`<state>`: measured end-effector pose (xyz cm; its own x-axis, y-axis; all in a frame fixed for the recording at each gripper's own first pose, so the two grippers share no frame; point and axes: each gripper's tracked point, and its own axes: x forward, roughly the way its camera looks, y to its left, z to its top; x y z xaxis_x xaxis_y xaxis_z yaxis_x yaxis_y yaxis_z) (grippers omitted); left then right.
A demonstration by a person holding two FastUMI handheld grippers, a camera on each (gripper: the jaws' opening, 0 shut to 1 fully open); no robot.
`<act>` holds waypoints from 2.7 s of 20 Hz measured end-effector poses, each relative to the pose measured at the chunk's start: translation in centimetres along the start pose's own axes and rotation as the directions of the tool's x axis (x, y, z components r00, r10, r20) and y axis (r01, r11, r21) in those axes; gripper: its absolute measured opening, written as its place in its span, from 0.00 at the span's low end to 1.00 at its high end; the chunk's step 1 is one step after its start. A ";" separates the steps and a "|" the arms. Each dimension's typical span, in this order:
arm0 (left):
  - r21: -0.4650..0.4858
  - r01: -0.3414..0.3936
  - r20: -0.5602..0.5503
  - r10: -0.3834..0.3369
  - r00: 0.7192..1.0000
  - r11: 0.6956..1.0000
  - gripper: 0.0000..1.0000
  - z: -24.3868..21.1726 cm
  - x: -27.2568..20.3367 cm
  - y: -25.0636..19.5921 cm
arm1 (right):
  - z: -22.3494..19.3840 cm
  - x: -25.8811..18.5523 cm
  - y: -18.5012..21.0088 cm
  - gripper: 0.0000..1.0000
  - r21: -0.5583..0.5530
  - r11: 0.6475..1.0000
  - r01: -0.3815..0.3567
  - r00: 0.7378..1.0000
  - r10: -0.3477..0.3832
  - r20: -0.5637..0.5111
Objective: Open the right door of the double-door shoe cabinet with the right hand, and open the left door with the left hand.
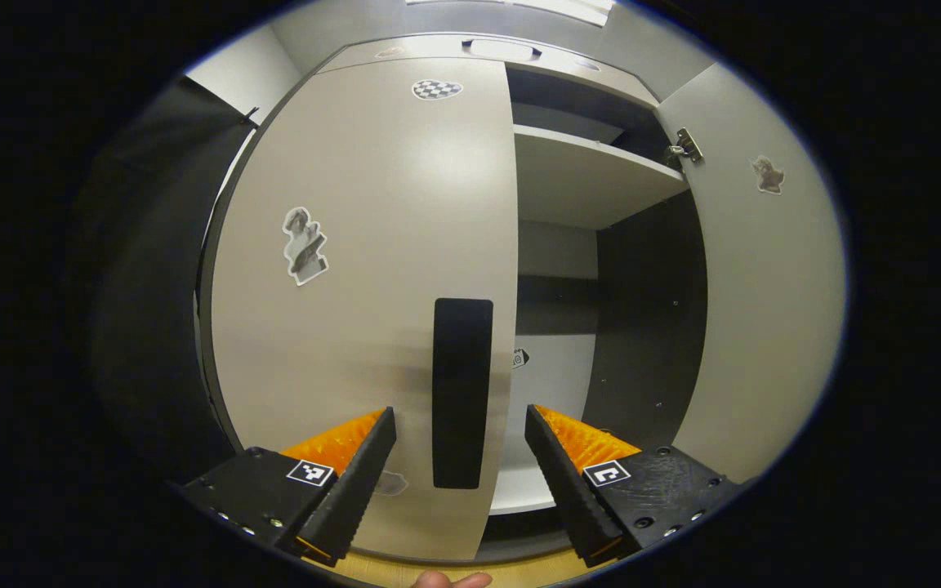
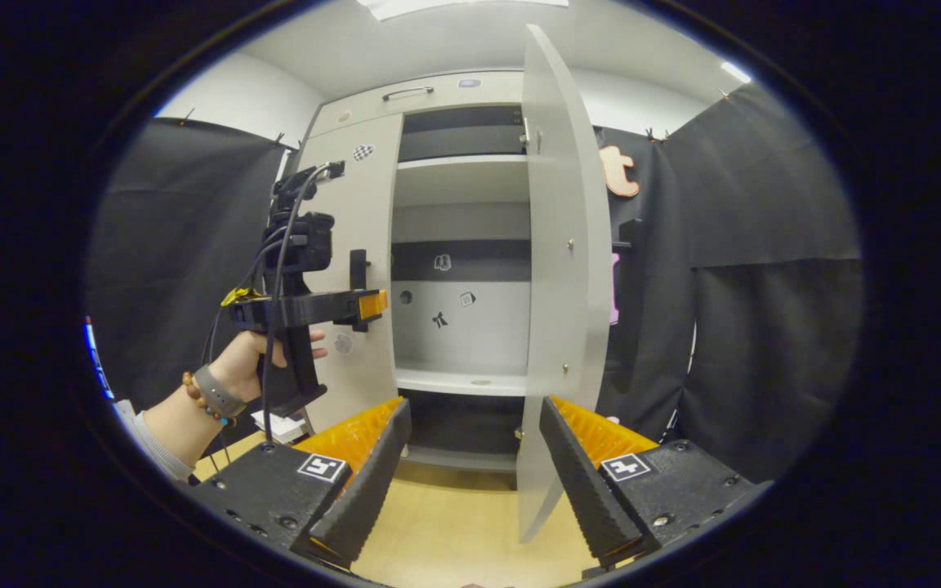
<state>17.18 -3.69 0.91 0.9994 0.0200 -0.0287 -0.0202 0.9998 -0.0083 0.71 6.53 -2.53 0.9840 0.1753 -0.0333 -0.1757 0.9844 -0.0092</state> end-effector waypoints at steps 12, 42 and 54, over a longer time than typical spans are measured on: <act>0.035 -0.056 -0.013 0.056 0.998 0.998 0.93 0.3 1.4 0.5 | 0.0 0.8 0.2 0.98 -0.012 1.000 -0.023 1.000 0.023 0.001; 0.042 0.046 -0.044 -0.044 0.998 0.998 0.01 0.4 -4.3 1.3 | -2.0 0.9 0.2 0.98 0.013 1.000 -0.005 1.000 0.005 -0.024; 0.095 0.045 -0.030 -0.043 0.999 0.994 0.01 0.7 -8.2 3.8 | -2.5 1.2 0.9 0.98 0.016 1.000 -0.007 0.999 0.008 -0.031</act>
<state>8.96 -0.02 1.76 0.9980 -0.0230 -0.0582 0.0279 0.9960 0.0850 1.62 7.60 -5.09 0.9811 0.1826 -0.0640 -0.1825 0.9832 0.0069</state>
